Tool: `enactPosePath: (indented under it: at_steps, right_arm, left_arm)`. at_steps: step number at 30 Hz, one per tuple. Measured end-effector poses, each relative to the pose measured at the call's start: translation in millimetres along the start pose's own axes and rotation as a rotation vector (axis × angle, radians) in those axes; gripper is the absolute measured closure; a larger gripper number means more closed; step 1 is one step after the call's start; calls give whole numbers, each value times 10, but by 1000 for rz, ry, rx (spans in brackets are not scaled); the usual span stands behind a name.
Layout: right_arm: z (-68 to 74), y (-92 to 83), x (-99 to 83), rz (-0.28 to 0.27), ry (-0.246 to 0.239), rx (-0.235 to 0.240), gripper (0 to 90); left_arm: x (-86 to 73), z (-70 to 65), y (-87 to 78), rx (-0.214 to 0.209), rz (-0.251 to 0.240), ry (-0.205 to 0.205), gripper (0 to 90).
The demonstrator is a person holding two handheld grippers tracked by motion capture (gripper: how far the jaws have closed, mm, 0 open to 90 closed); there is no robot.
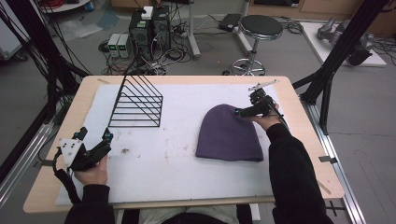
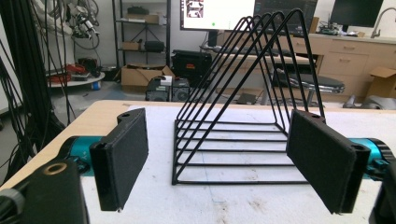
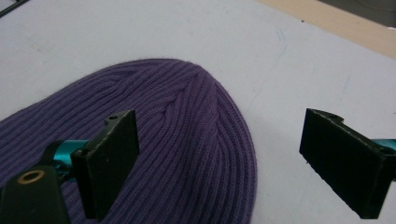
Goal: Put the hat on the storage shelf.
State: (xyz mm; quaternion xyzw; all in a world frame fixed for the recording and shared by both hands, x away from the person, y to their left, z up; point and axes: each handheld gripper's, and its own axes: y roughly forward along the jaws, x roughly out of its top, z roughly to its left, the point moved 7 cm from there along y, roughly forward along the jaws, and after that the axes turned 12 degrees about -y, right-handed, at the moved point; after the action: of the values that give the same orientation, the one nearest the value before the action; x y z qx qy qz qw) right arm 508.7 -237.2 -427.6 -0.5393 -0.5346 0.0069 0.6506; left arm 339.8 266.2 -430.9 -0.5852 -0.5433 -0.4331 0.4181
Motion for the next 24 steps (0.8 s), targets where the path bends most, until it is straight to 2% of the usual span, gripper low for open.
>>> enactPosePath:
  at_steps: [3, 8, 15, 24]
  right_arm:
    - [7, 130, -45, 35, 7, 18, 110]
    - [19, 283, -98, 75, -9, 26, 110]
    - [-63, 384, -168, 126, 13, 17, 110]
    - [-56, 489, -198, 168, 23, 49, 110]
  left_arm:
    - [-1, 2, -5, 2, 1, 2, 213]
    - [2, 19, -18, 6, 0, 0, 213]
    - [0, 31, -37, 11, 3, -3, 217]
    - [5, 61, -63, 23, 0, -9, 217]
